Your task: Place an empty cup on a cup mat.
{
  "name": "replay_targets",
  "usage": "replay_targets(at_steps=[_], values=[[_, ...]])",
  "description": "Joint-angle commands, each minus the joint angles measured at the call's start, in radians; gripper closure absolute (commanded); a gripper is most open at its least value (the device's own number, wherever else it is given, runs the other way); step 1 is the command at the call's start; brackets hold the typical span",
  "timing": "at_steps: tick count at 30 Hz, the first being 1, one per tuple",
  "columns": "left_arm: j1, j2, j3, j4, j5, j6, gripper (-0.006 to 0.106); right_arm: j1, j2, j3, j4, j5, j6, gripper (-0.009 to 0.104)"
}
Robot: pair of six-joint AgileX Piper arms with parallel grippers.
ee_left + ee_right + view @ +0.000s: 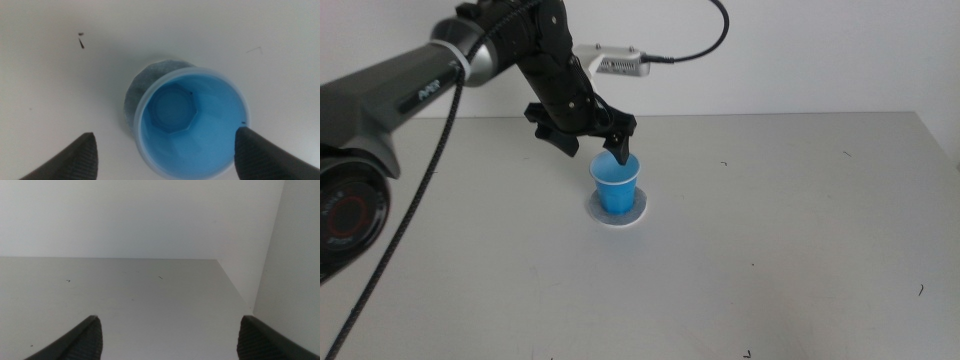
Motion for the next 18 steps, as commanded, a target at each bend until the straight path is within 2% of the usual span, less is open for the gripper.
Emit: replay_targets(at_steps=[1, 10, 15, 18], values=[[0.015, -0.135, -0.031, -0.034, -0.019, 0.043, -0.005, 0.002, -0.019, -0.012, -0.009, -0.078, -0.008, 0.001], [0.027, -0.364, -0.031, -0.080, 0.040, 0.049, -0.005, 0.002, -0.019, -0.012, -0.009, -0.078, -0.008, 0.001], [0.027, -0.477, -0.031, -0.026, 0.188, 0.053, -0.005, 0.002, -0.019, -0.012, -0.009, -0.078, -0.008, 0.001], [0.024, -0.546, 0.006, -0.003, 0.199, 0.107, -0.005, 0.002, -0.019, -0.012, -0.009, -0.078, -0.008, 0.001]])
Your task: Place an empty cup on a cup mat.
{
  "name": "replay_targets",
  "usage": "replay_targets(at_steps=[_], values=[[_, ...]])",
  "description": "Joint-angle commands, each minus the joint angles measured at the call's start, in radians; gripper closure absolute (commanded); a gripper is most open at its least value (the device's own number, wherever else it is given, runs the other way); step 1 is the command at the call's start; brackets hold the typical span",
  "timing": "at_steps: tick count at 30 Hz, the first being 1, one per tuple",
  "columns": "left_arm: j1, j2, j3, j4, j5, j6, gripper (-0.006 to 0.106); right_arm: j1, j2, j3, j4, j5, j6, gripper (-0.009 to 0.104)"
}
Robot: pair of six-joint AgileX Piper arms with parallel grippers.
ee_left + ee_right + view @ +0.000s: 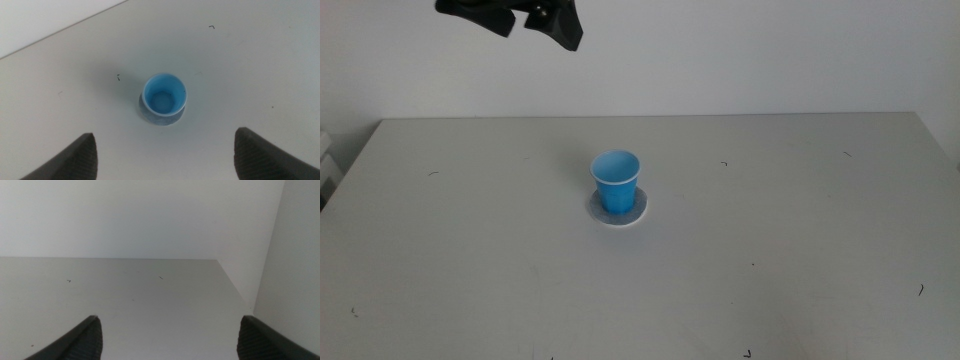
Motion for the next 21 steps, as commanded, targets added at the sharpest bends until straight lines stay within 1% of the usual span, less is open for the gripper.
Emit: replay_targets(at_steps=[1, 3, 6, 10, 12, 16, 21], values=[[-0.006, -0.105, 0.017, 0.006, 0.052, 0.034, -0.005, 0.002, -0.019, -0.012, -0.009, -0.078, -0.008, 0.001], [-0.006, -0.183, 0.096, 0.033, 0.013, 0.028, -0.005, 0.002, -0.019, -0.012, -0.009, -0.078, -0.008, 0.001], [-0.006, -0.319, 0.284, 0.078, -0.110, 0.020, -0.005, 0.002, -0.019, -0.012, -0.009, -0.078, -0.008, 0.001], [0.008, -0.522, 0.568, 0.127, -0.343, 0.016, -0.005, 0.002, -0.019, -0.012, -0.009, -0.078, -0.008, 0.001], [0.046, -0.629, 0.705, 0.119, -0.451, 0.016, -0.005, 0.002, -0.019, -0.012, -0.009, -0.078, -0.008, 0.001], [0.152, -0.824, 0.979, 0.061, -0.615, 0.017, -0.005, 0.002, -0.019, -0.012, -0.009, -0.078, -0.008, 0.001], [0.226, -1.056, 1.302, 0.067, -0.800, 0.017, -0.005, 0.002, -0.019, -0.012, -0.009, -0.078, -0.008, 0.001]])
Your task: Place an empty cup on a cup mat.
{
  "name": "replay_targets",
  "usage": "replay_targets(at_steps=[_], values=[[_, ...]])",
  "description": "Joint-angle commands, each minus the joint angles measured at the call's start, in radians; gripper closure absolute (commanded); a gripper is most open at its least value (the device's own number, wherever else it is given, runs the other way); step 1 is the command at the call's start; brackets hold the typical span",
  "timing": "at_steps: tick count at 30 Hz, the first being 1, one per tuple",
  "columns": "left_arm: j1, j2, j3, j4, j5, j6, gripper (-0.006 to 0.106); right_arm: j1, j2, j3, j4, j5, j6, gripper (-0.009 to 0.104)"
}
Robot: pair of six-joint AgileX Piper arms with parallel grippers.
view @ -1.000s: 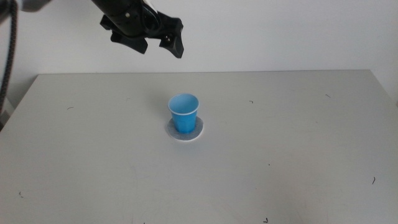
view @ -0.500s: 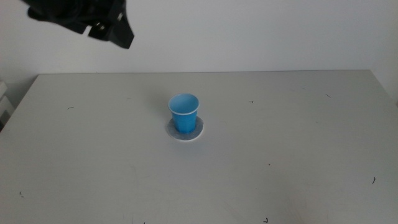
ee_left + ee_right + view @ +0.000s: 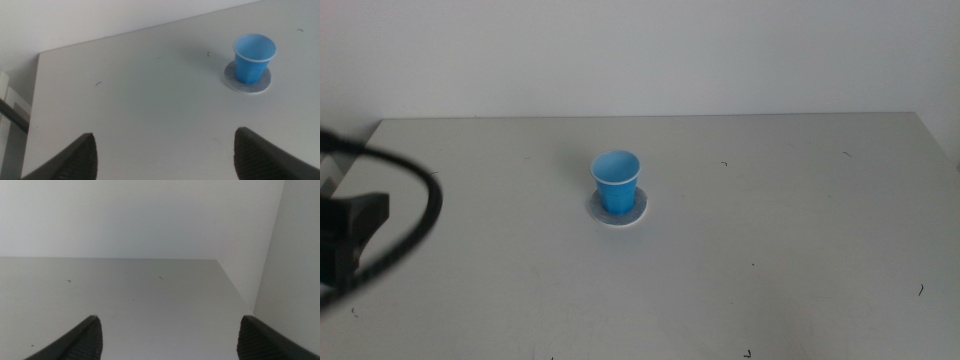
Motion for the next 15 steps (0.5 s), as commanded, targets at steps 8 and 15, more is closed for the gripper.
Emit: replay_targets(at_steps=[8, 15], values=[[0.110, -0.368, 0.469, -0.061, -0.460, -0.020, -0.005, 0.002, -0.019, -0.012, -0.009, -0.078, -0.008, 0.001], [0.116, -0.531, 0.670, -0.122, -0.553, -0.020, -0.005, 0.002, -0.019, -0.012, -0.009, -0.078, -0.008, 0.001]])
